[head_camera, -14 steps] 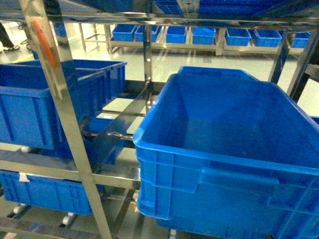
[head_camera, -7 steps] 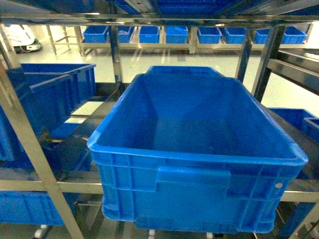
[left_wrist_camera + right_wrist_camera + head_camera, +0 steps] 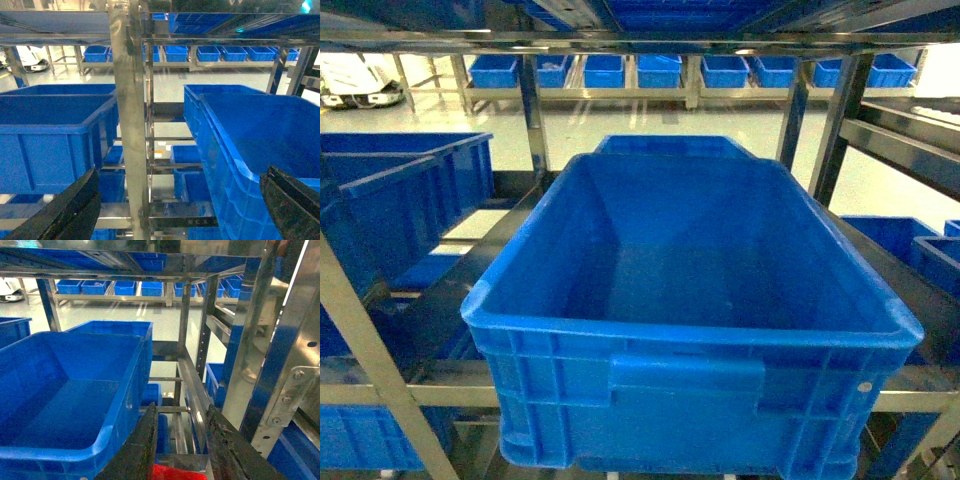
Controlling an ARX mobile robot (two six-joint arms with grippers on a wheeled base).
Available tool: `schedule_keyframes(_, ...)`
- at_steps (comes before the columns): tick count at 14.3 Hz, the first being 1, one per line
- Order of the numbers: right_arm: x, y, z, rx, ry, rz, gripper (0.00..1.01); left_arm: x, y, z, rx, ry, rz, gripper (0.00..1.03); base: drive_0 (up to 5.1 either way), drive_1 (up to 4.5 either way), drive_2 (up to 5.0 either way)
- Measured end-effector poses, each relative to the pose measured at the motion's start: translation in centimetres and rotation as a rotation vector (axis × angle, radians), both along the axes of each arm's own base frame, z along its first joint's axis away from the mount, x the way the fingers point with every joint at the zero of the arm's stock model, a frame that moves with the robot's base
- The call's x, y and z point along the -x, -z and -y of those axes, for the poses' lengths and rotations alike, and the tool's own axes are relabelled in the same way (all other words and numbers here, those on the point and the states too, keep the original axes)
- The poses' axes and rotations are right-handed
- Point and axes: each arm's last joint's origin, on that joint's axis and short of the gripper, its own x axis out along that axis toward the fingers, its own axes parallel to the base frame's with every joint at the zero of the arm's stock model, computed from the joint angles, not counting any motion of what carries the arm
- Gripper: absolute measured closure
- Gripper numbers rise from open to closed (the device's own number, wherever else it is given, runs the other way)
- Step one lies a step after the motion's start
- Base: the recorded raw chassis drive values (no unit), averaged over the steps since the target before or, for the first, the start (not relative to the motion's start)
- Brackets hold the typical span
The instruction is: Pick red block from blue box to shelf
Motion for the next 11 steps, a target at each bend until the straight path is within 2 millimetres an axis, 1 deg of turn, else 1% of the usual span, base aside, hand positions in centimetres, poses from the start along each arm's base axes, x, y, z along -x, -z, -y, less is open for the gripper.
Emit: schedule_keyframes(11,0.00,-0.03,0.00,0.000,0.000,0.002,0.76,0.00,0.00,0.00,0.000,0.000,0.000,0.05,-1.5,-1.46,-1.5)
